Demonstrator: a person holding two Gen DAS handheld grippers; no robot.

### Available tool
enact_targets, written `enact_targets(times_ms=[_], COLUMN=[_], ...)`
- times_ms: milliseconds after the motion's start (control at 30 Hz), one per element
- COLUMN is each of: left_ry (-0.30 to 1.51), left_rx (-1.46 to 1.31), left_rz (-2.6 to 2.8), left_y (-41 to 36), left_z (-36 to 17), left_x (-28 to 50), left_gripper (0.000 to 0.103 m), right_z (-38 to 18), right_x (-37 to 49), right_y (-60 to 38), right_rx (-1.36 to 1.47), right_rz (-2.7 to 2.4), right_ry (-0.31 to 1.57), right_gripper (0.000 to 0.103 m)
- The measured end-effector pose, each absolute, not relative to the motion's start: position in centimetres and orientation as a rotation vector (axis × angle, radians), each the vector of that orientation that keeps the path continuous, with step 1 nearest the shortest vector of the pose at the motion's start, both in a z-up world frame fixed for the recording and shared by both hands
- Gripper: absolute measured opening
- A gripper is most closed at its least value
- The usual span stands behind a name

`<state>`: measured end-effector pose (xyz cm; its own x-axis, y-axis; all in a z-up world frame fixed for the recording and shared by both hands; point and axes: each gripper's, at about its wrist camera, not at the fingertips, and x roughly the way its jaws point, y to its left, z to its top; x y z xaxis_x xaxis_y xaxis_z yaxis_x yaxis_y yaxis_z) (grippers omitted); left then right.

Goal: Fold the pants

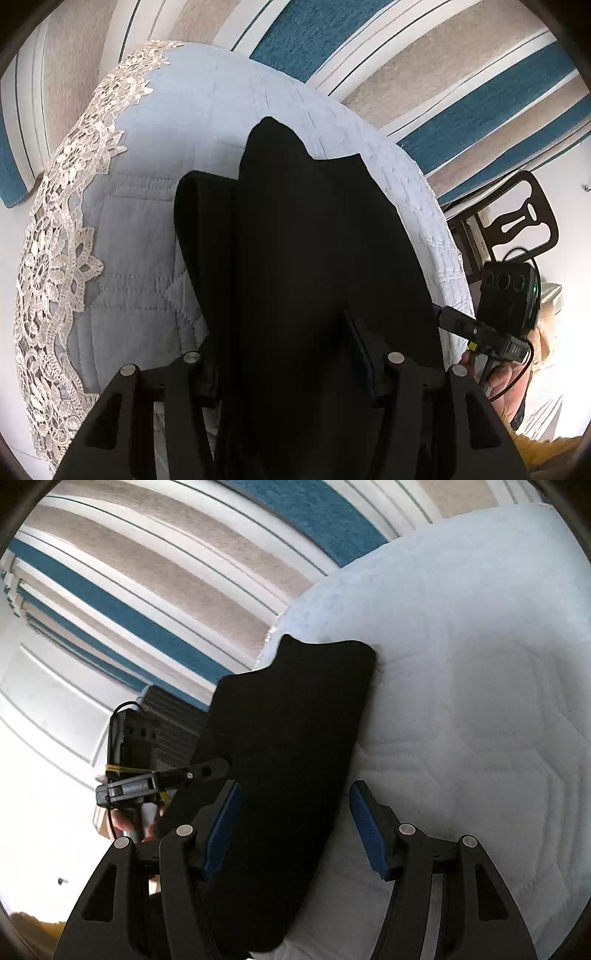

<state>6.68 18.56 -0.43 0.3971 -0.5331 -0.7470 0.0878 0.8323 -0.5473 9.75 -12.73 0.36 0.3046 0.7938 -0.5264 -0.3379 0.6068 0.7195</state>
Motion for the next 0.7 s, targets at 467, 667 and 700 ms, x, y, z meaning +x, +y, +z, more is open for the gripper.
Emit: enact_targets(times_ms=[467,667,700], left_ry=[1.097,1.082,1.081], left_rx=[-0.417,-0.437,-0.434], left_rz=[-0.348,-0.276,-0.264], left_y=[17.0,16.7,16.6], left_z=[-0.3,0.0,0.2], left_x=[7.3,7.2,7.2], left_gripper=[0.059,0.053,0.049], right_z=[0.7,1.2,1.5], right_x=[10.5,10.6,10.4], right_y=[-9.9,-9.4,-9.2], right_rx=[0.455,0.453,0.436], right_rz=[0.743,0.723,0.723], right_ry=[1.007,0.978,0.965], right_gripper=[0.053,0.027,0.026])
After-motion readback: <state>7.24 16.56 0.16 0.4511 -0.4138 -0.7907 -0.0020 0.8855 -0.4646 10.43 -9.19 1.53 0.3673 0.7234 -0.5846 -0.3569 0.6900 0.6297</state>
